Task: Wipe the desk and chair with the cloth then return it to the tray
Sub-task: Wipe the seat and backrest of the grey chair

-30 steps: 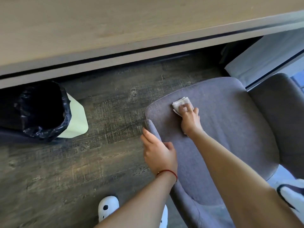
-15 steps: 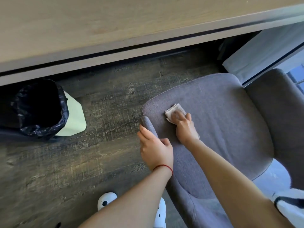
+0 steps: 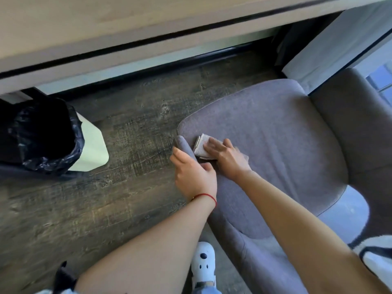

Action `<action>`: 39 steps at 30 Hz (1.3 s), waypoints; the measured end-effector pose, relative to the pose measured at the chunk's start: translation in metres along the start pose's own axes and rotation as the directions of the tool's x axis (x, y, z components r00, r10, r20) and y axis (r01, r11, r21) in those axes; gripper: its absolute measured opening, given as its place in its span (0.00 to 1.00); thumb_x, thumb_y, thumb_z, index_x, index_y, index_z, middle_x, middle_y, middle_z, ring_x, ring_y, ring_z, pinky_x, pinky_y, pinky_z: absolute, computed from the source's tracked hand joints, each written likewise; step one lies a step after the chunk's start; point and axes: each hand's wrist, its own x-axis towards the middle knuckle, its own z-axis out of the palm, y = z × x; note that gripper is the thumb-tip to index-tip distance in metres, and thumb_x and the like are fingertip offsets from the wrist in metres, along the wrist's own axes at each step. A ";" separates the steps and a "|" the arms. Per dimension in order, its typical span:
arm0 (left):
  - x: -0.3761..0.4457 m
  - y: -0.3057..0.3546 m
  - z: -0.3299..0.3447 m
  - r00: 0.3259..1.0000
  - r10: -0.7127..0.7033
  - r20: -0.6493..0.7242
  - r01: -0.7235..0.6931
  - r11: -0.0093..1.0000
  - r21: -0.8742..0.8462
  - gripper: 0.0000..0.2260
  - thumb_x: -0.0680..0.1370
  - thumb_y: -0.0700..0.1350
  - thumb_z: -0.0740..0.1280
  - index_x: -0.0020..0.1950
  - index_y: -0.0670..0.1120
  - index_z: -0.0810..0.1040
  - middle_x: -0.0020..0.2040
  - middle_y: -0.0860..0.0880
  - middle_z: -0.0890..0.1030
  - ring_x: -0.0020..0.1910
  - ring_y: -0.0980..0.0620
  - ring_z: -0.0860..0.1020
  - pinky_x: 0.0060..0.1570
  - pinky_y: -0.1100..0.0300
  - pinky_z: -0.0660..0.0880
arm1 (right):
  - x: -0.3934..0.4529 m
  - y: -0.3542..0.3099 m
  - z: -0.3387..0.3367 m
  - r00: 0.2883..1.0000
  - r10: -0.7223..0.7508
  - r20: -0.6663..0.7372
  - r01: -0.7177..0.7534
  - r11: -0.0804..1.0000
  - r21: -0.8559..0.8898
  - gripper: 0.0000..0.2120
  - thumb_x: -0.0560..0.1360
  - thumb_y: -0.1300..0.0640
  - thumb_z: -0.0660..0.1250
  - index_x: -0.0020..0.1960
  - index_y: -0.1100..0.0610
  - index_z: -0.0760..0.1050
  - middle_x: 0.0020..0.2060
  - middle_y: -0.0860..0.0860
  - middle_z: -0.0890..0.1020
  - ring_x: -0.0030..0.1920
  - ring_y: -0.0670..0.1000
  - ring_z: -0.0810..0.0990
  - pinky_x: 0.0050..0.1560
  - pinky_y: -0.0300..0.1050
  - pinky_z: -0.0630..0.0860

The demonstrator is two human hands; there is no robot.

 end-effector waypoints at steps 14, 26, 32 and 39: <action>-0.004 0.009 -0.031 0.984 0.025 0.176 -0.034 0.998 0.045 0.33 0.73 0.47 0.69 0.70 0.36 0.57 0.67 0.37 0.66 0.60 0.35 0.74 0.54 0.44 0.72 | -0.072 -0.001 -0.062 0.982 0.183 0.036 -0.184 0.922 0.341 0.21 0.73 0.65 0.61 0.65 0.54 0.75 0.56 0.62 0.82 0.59 0.61 0.77 0.57 0.49 0.72; -0.135 0.078 -0.131 0.568 0.604 0.559 -0.492 0.794 -0.358 0.08 0.75 0.36 0.62 0.51 0.44 0.77 0.50 0.41 0.83 0.46 0.45 0.82 0.50 0.57 0.76 | -0.335 0.014 -0.223 0.446 0.848 -0.286 0.128 0.255 0.958 0.07 0.72 0.53 0.68 0.49 0.47 0.82 0.36 0.41 0.82 0.40 0.41 0.78 0.43 0.40 0.76; -0.236 0.090 -0.132 0.022 0.682 0.731 -0.698 0.534 -0.477 0.15 0.75 0.46 0.68 0.61 0.46 0.75 0.57 0.48 0.80 0.56 0.52 0.78 0.55 0.62 0.74 | -0.453 -0.016 -0.181 0.192 0.953 -0.236 0.326 0.165 0.931 0.12 0.72 0.65 0.63 0.47 0.53 0.81 0.35 0.47 0.80 0.38 0.45 0.76 0.38 0.42 0.73; -0.291 0.068 -0.091 -0.116 0.619 0.777 -0.784 0.423 -0.454 0.40 0.69 0.49 0.75 0.75 0.50 0.57 0.65 0.57 0.65 0.64 0.58 0.65 0.66 0.60 0.64 | -0.505 -0.016 -0.108 -0.066 0.998 0.001 0.636 0.041 0.771 0.13 0.70 0.66 0.61 0.50 0.55 0.77 0.38 0.49 0.80 0.40 0.49 0.77 0.39 0.42 0.75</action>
